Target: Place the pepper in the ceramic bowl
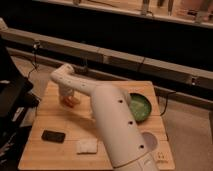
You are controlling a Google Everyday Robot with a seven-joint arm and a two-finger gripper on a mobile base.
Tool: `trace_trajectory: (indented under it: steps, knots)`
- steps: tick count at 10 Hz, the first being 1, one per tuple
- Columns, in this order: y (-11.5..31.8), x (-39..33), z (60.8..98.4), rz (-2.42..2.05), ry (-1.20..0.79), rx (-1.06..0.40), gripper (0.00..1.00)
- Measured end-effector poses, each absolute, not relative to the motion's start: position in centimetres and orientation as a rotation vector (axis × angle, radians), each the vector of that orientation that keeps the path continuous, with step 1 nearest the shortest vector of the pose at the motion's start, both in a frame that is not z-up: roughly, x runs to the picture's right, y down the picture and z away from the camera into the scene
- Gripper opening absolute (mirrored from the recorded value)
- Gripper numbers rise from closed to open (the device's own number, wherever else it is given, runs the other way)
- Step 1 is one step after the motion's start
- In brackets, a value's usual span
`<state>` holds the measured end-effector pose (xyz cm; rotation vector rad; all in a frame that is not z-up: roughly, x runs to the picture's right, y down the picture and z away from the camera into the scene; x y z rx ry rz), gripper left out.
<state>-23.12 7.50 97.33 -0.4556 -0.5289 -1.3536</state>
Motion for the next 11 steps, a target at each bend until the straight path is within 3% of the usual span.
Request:
trace_trajectory:
  steps: [1, 4, 5, 7, 9, 11]
  knots:
    - [7.4, -23.1, 97.2, -1.351, -0.531, -0.452, 0.24]
    - [7.4, -23.1, 96.8, -1.355, -0.531, -0.461, 0.46]
    - [7.4, -23.1, 96.8, -1.355, -0.531, -0.462, 0.49]
    - [6.5, -22.4, 97.0, -1.354, -0.536, -0.461, 0.4]
    - [5.7, -21.8, 96.9, -1.349, -0.54, -0.459, 0.17]
    - [5.6, -22.0, 96.7, -1.347, -0.549, -0.456, 0.02]
